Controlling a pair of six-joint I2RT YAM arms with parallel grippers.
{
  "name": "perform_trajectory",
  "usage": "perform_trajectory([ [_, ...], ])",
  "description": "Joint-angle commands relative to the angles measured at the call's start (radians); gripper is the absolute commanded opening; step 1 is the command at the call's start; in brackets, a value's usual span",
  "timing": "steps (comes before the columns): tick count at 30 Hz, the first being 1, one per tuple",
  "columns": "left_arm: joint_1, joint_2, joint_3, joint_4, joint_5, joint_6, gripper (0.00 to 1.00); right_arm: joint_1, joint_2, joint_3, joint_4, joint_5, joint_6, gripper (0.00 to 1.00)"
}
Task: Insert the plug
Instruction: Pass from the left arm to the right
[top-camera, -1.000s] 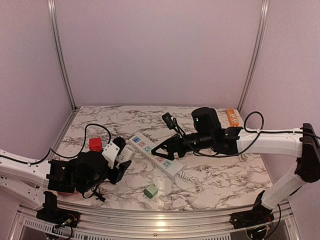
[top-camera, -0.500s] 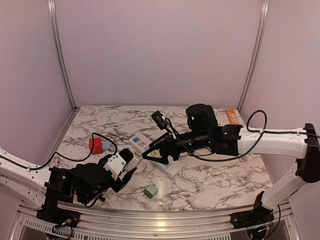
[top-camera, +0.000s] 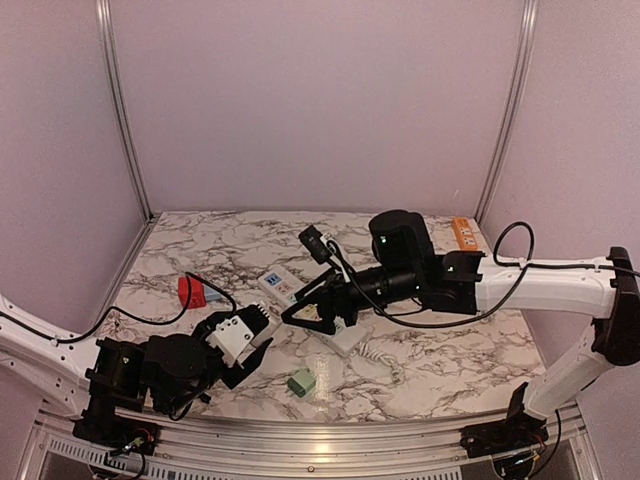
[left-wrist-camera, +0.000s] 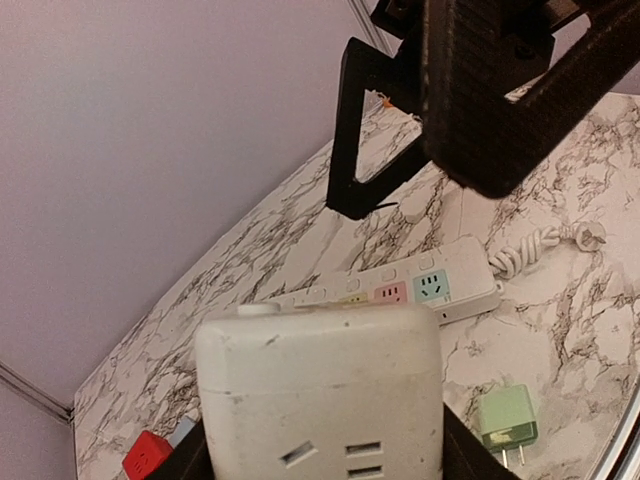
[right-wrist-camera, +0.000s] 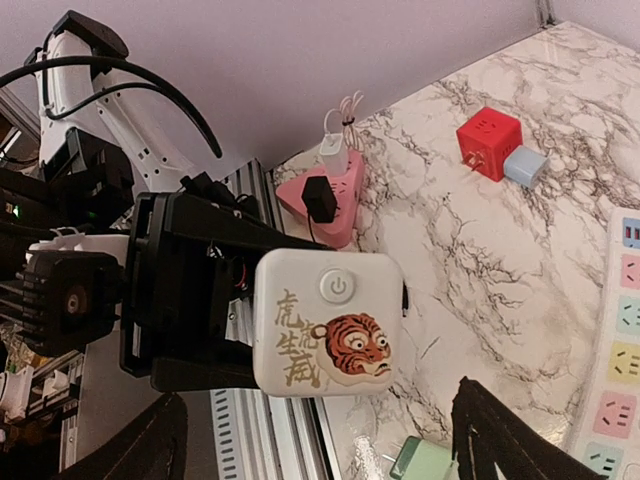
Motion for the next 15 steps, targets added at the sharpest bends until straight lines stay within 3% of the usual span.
perform_trajectory([
  [1, -0.025, 0.006, 0.037, 0.070, -0.023, 0.024, 0.00, 0.011, 0.023, 0.034, 0.015, -0.009, -0.003, 0.86],
  [15, -0.058, 0.018, 0.049, 0.093, -0.014, 0.043, 0.00, 0.036, 0.139, 0.098, 0.074, -0.105, 0.024, 0.86],
])
